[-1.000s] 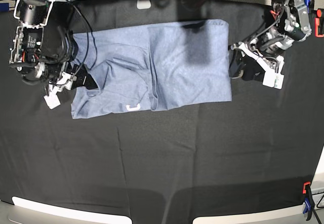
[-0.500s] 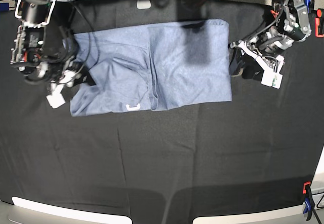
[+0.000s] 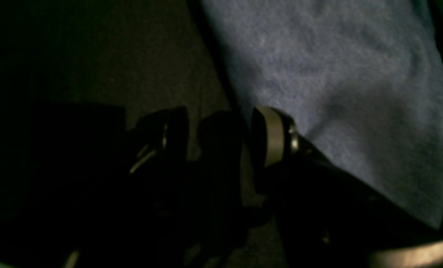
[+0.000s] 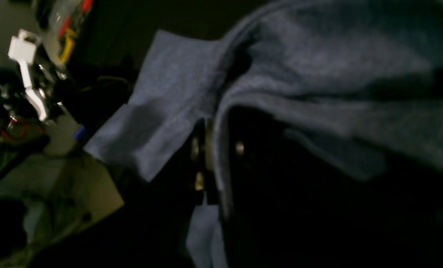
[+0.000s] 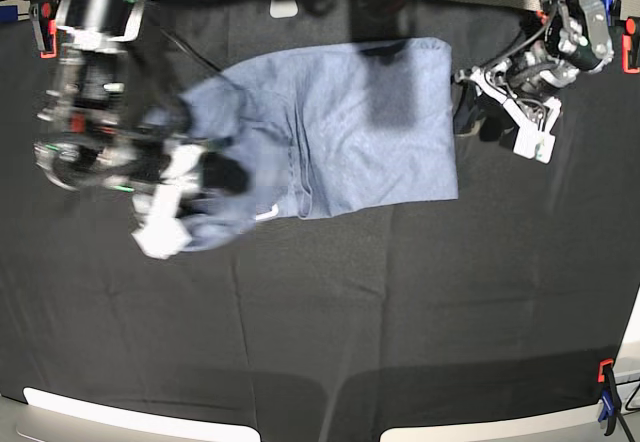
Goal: Layout the t-shirt on the table in an organized manner, then fold the t-shirt properly
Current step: 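Lift the shirt end with the right gripper and fold it over toward the left gripper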
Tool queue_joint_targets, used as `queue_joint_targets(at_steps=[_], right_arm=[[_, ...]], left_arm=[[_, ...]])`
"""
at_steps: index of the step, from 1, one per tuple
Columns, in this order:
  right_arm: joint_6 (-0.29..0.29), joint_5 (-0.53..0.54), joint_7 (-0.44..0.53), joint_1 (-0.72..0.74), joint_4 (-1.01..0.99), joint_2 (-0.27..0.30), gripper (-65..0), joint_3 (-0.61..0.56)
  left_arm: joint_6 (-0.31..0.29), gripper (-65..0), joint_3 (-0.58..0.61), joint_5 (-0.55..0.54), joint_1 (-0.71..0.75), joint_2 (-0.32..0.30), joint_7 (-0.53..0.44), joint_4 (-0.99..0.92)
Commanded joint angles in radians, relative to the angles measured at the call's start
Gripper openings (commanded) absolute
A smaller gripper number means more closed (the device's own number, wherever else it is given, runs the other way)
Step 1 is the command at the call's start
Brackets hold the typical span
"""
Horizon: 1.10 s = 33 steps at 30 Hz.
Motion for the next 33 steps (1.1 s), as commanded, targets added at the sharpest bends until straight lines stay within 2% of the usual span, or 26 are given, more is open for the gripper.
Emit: queue_joint_targets(at_steps=[1, 6, 11, 14, 16, 18, 21, 23, 26, 29, 33], right_arm=[[-0.002, 0.013, 0.021, 0.016, 0.031, -0.021, -65.0, -0.032], [-0.065, -0.158, 0.091, 0.022, 0.046, -0.161, -65.0, -0.178], [-0.114, -0.388, 0.192, 0.022, 0.045, -0.295, -65.0, -0.282], [-0.15, -0.5, 0.271, 0.021, 0.036, -0.348, -65.0, -0.34], [-0.174, -0.566, 0.312, 0.022, 0.016, -0.348, -65.0, -0.377], [-0.177, -0.567, 0.362, 0.021, -0.012, -0.348, -65.0, -0.431], [-0.177, -0.565, 0.427, 0.022, -0.04, -0.348, -45.6, -0.495], [-0.177, -0.546, 0.476, 0.021, -0.043, -0.348, -36.5, -0.539], [-0.177, -0.414, 0.524, 0.022, -0.043, -0.348, -35.2, -0.594], [-0.171, -0.262, 0.526, 0.026, -0.043, -0.348, -35.3, -0.617], [-0.095, -0.136, 0.468, 0.043, -0.041, -0.348, -35.3, -0.617]], left_arm=[[-0.008, -39.7, -0.002, -0.02, 0.001, -0.006, -0.022, 0.02], [-0.008, -39.7, -0.002, -0.02, 0.009, -0.007, -0.006, 0.02], [-0.008, -39.7, -0.002, -0.05, 0.037, -0.018, -0.003, 0.02], [-0.009, -39.7, -0.002, -0.084, 0.056, -0.032, -0.003, 0.02], [-0.008, -39.7, -0.002, -0.084, 0.064, -0.04, 0.0, 0.02], [-0.009, -39.7, -0.002, -0.084, 0.074, -0.046, 0.0, 0.02], [-0.009, -39.7, -0.002, -0.088, 0.087, -0.054, 0.0, 0.02], [-0.008, -39.7, -0.002, -0.087, 0.089, -0.06, 0.009, 0.02], [-0.008, -39.7, -0.002, -0.088, 0.089, -0.059, 0.015, 0.02], [-0.009, -39.7, -0.002, -0.087, 0.089, -0.059, 0.015, 0.02], [-0.008, -39.7, -0.013, -0.088, 0.089, -0.059, 0.014, 0.02]])
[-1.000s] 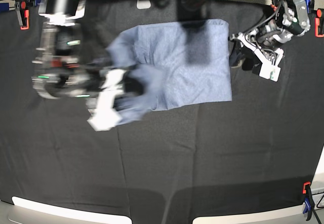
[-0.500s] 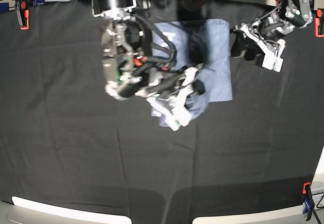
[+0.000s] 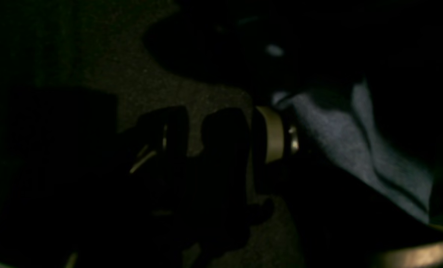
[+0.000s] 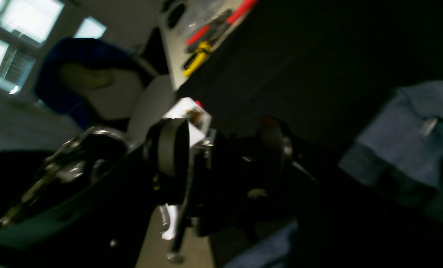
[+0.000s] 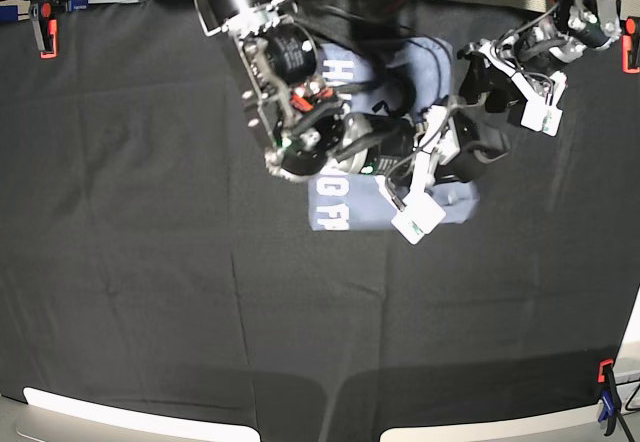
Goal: Layout the t-shirt on the table in an organized manner, then fold the t-shirt properly
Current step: 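Lift the shirt end with the right gripper and fold it over toward the left gripper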
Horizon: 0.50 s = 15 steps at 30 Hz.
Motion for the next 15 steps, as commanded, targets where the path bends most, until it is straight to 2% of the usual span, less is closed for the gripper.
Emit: queue_joint_targets(at_steps=[1, 6, 8, 11, 13, 15], right_arm=[[0.025, 0.051, 0.006, 0.028, 0.023, -0.01, -35.3, -0.001], [0.034, -0.011, -0.043, 0.061, 0.095, -0.01, -35.3, 0.043], [0.034, -0.071, -0.071, 0.073, 0.134, -0.01, -35.3, 0.089], [0.034, -0.206, -0.09, 0.092, 0.159, -0.01, -35.6, 0.165], [0.034, -0.322, -0.083, 0.104, 0.159, -0.01, -37.5, 0.208], [0.027, -0.389, -0.052, 0.117, 0.157, -0.01, -43.9, 0.228]], left_arm=[[-0.007, -39.7, -0.017, -0.009, -0.002, -0.006, -0.009, 0.018], [-0.008, -39.7, -0.128, -0.034, -0.002, -0.007, -0.008, 0.018], [-0.016, -39.7, -0.19, -0.106, -0.002, -0.006, -0.008, 0.018], [-0.064, -40.0, -0.266, -0.245, -0.002, -0.006, 0.021, 0.021], [-0.064, -44.1, -0.289, -0.347, -0.002, -0.006, 0.082, 0.034], [-0.064, -53.9, -0.285, -0.457, -0.002, -0.003, 0.178, 0.048]])
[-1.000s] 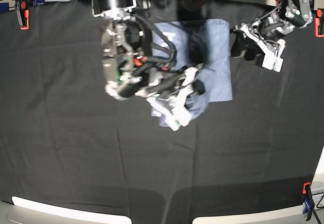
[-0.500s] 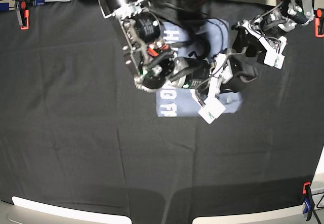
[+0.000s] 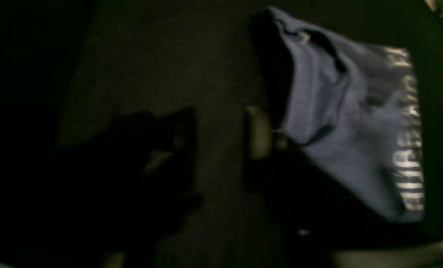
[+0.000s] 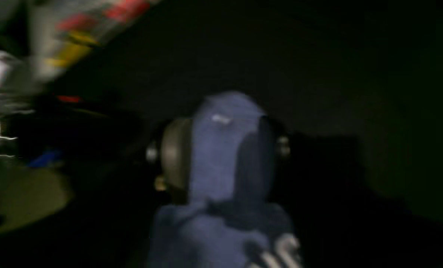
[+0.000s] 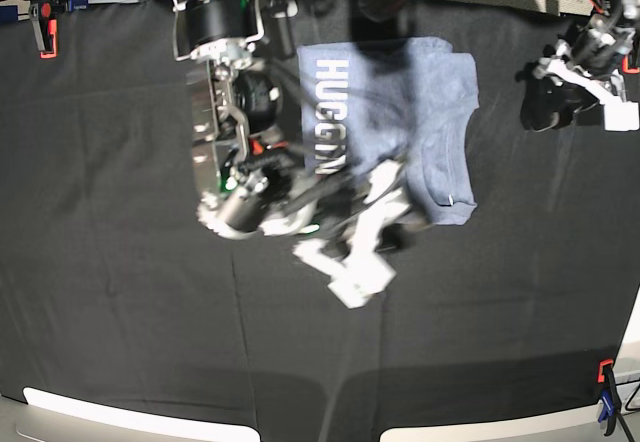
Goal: Layout the t-shirt on the table in an organized manner, then fold the t-shirt properly
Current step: 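Lift the shirt end with the right gripper and fold it over toward the left gripper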
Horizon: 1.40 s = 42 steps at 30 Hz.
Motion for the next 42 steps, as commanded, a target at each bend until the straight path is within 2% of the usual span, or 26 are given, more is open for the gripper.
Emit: queue_joint_targets(at_steps=[1, 2, 5, 8, 12, 16, 19, 22, 25, 29, 33, 36, 42], right_arm=[[-0.002, 0.008, 0.063, 0.037, 0.012, -0.006, -48.3, -0.004], [-0.002, -0.029, 0.084, 0.049, -0.002, 0.009, -53.4, -0.006], [-0.003, -0.115, 0.1, 0.1, -0.09, 0.048, -65.0, -0.024], [-0.004, -0.159, 0.105, 0.164, -0.227, 0.062, -65.0, -0.043], [-0.005, -0.204, 0.143, 0.246, -0.408, 0.058, -65.0, -0.044], [-0.005, -0.253, 0.192, 0.297, -0.552, 0.058, -65.0, -0.044], [-0.004, -0.254, 0.254, 0.304, -0.626, 0.058, -65.0, -0.044], [-0.004, -0.28, 0.264, 0.304, -0.675, 0.055, -65.0, -0.044], [-0.003, -0.28, 0.238, 0.3, -0.698, 0.056, -65.0, -0.045], [0.026, -0.286, 0.198, 0.298, -0.698, 0.056, -65.0, -0.045], [0.029, -0.294, 0.171, 0.291, -0.695, 0.062, -65.0, -0.046], [0.029, -0.294, 0.171, 0.272, -0.667, 0.075, -65.0, -0.045], [0.029, -0.294, 0.144, 0.176, -0.52, 0.128, -65.0, -0.045]], left_arm=[[-0.013, -60.8, 0.008, -0.074, -0.002, -0.003, 0.031, 0.029], [-0.013, -65.0, 0.025, -0.119, -0.002, -0.003, 0.089, 0.034], [-0.013, -65.0, 0.103, -0.187, -0.002, -0.003, 0.228, 0.042], [-0.013, -65.0, 0.211, -0.197, -0.002, -0.004, 0.291, 0.042], [-0.013, -65.0, 0.321, -0.198, -0.002, -0.004, 0.279, 0.042], [-0.013, -65.0, 0.346, -0.206, -0.001, -0.003, 0.27, 0.05], [-0.013, -65.0, 0.349, -0.235, 0.015, -0.004, 0.323, 0.061], [-0.013, -65.0, 0.372, -0.162, 0.037, -0.004, 0.351, 0.06], [-0.013, -65.0, 0.407, -0.037, 0.063, -0.005, 0.308, 0.06], [-0.013, -65.0, 0.435, 0.167, 0.079, -0.004, 0.146, 0.047], [-0.013, -65.0, 0.436, 0.291, 0.068, -0.005, 0.012, -0.01], [-0.013, -65.0, 0.436, 0.343, 0.032, -0.007, -0.041, -0.08], [-0.013, -65.0, 0.435, 0.347, -0.119, -0.007, -0.051, -0.217]])
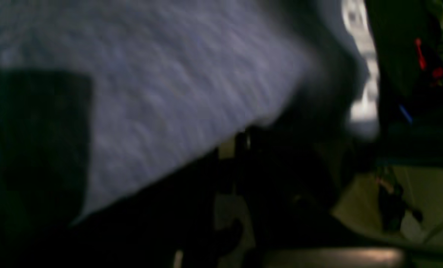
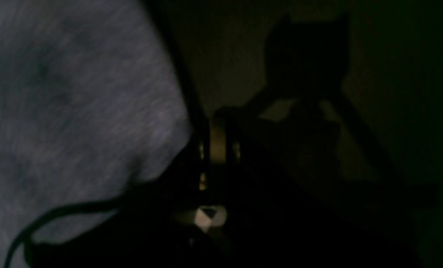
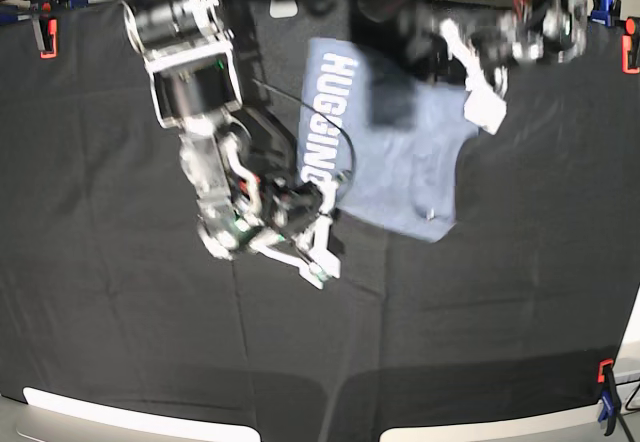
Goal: Layout the t-shirt on the table in an organized manner, then fold the t-shirt properly
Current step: 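Lift the shirt end with the right gripper and fold it over toward the left gripper, then release the folded shirt and raise both grippers away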
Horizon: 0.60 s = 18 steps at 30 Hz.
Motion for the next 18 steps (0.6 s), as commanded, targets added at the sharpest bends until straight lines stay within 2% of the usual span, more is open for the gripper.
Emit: queue_joint_targets(at_steps=[1, 6, 10, 16, 18], right_arm=[[0.006, 0.003, -0.011, -0.003, 0.044, 0.011, -65.0, 0.002], [-0.005, 0.003, -0.025, -0.148, 0.211, 0.05, -65.0, 0.004], [-0.006, 0.003, -0.015, -0.283, 0.346, 0.044, -65.0, 0.003], [-0.034, 0.0, 0.009, -0.425, 0.491, 0.03, -65.0, 0.003], [-0.069, -0.034, 0.01, -0.442, 0.508, 0.031, -65.0, 0.013]], left_arm=[[0.024, -65.0, -0.005, 0.05, -0.033, -0.007, -0.005, -0.014], [0.024, -65.0, -0.005, 0.179, -0.158, -0.01, -0.124, -0.152], [0.024, -65.0, -0.005, 0.243, -0.251, -0.029, -0.197, -0.245], [0.024, -65.0, -0.005, 0.24, -0.353, -0.068, -0.204, -0.29], [0.024, -65.0, -0.005, 0.238, -0.364, -0.079, -0.196, -0.289]])
